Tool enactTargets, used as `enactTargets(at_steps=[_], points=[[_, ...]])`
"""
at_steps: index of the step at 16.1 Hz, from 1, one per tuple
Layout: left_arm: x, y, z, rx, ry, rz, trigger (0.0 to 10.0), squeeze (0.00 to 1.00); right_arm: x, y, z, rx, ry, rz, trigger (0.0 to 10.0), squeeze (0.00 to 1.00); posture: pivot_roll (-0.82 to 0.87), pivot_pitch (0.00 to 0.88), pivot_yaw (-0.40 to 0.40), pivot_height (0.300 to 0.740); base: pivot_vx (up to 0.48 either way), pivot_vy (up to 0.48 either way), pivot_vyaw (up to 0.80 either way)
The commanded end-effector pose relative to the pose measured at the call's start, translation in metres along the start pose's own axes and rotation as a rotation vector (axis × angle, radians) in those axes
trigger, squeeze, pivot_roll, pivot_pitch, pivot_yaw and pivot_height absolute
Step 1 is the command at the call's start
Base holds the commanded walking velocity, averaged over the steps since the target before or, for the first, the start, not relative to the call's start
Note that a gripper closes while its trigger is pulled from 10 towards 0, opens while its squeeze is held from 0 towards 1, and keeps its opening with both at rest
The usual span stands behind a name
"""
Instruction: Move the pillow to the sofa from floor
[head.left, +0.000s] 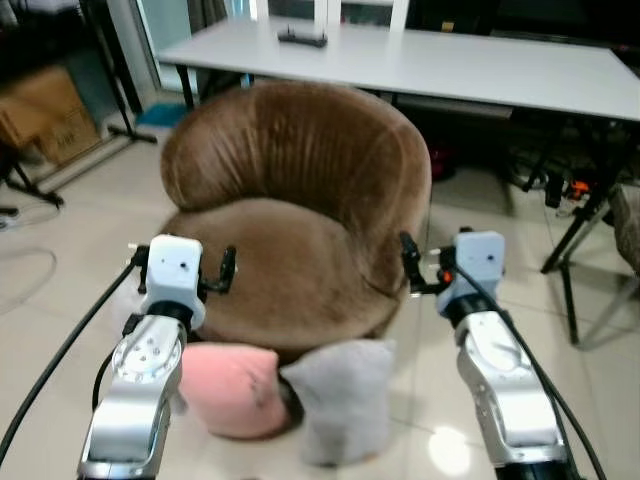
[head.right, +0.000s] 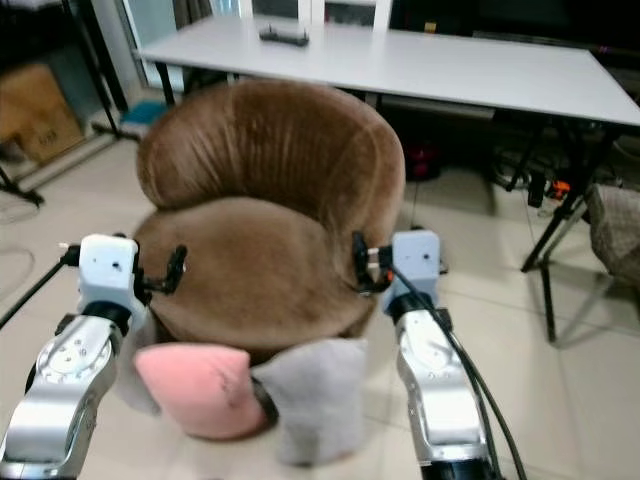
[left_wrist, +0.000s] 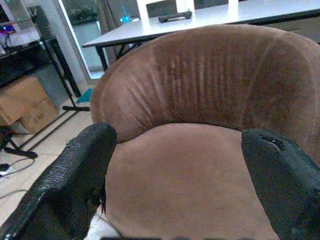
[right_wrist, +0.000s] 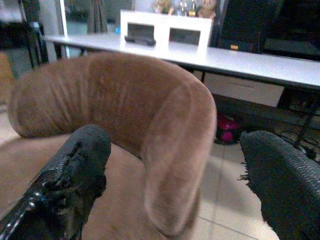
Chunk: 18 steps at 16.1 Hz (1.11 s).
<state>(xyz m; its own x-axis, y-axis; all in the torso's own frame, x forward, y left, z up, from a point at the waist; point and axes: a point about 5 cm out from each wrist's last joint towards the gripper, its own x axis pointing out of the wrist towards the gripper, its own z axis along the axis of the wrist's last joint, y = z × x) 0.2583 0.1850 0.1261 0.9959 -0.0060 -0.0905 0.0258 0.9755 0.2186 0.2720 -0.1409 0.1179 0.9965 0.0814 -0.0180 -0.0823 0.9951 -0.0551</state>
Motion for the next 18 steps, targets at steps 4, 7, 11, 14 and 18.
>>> enactTargets(at_steps=[4, 7, 11, 14, 18], points=[[0.0016, 0.0038, 0.001, -0.017, -0.004, 0.024, 10.0, 0.0, 0.0007, 0.0013, -0.0007, -0.014, 0.023, 0.009, 10.0, 0.0, -0.06, 0.0, 0.011, 0.74, 0.0, 0.0, 0.0], [0.0024, 0.0024, 0.0014, -0.027, -0.015, 0.011, 10.0, 0.0, 0.0004, 0.0013, -0.0005, 0.001, 0.011, 0.01, 10.0, 0.0, -0.06, 0.0, 0.017, 0.74, 0.0, 0.0, 0.0], [0.0026, 0.0031, 0.0015, -0.033, -0.013, 0.007, 10.0, 0.0, 0.0002, 0.0045, -0.0013, 0.023, 0.024, 0.038, 10.0, 0.0, -0.06, 0.0, 0.014, 0.74, 0.195, 0.0, 0.0], [0.0015, 0.0032, 0.0004, -0.038, -0.009, 0.007, 10.0, 0.0, 0.0006, 0.0077, -0.0028, -0.001, 0.035, 0.039, 10.0, 0.0, -0.05, 0.0, 0.011, 0.74, 0.291, 0.0, 0.0], [0.0016, 0.0036, 0.0012, -0.043, -0.011, 0.008, 10.0, 0.0, 0.0016, 0.0025, -0.0039, 0.025, 0.046, 0.016, 10.0, 0.0, -0.05, 0.0, 0.011, 0.74, 0.334, 0.0, -0.2]])
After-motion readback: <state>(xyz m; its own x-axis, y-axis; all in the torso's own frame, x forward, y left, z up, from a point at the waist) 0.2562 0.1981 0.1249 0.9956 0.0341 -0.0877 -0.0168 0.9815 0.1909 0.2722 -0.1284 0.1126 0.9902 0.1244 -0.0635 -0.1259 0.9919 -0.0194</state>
